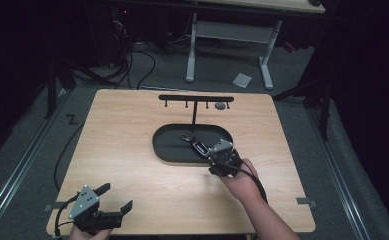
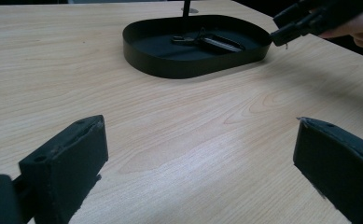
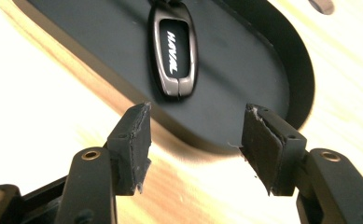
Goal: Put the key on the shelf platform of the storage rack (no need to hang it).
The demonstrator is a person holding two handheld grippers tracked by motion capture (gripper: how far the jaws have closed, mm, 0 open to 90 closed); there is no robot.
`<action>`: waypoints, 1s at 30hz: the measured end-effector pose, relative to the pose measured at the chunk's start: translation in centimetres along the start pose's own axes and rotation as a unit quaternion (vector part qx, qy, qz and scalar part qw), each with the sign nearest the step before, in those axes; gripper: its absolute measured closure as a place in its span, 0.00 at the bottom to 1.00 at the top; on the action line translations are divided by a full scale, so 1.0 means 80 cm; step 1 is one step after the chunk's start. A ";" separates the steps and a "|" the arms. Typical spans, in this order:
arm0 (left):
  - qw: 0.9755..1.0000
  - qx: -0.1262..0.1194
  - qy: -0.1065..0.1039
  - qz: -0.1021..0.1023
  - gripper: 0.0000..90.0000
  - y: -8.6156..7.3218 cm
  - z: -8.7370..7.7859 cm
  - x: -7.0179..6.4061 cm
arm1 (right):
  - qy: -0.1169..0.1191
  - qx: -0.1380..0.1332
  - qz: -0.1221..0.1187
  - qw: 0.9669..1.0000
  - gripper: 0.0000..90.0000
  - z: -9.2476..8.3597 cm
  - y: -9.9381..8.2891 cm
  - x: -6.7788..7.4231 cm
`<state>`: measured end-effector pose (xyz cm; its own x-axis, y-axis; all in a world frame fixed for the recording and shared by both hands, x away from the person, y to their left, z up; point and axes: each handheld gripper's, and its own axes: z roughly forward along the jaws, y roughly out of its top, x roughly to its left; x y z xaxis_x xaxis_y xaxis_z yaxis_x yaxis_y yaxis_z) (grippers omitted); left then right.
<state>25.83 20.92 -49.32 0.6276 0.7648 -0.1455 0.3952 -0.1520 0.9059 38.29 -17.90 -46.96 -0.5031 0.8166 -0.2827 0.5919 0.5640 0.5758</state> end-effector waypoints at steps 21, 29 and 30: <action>1.000 0.017 0.003 -0.001 0.04 -0.007 0.009 0.001 | 0.005 -0.156 0.142 0.978 0.43 -0.050 -0.183 0.005; 1.000 0.019 0.004 -0.005 0.04 -0.008 0.009 0.001 | 0.005 -0.156 0.172 0.973 0.40 -0.057 -0.206 -0.017; 1.000 0.020 0.005 -0.004 0.04 -0.008 0.010 0.000 | 0.004 -0.157 0.177 0.972 0.39 -0.057 -0.206 -0.020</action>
<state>26.12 20.55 -50.22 0.6185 0.7718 -0.1480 0.4262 -0.1712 0.8883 26.43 -29.06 -52.51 -0.3093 0.9508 -0.0198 0.5081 0.1828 0.8417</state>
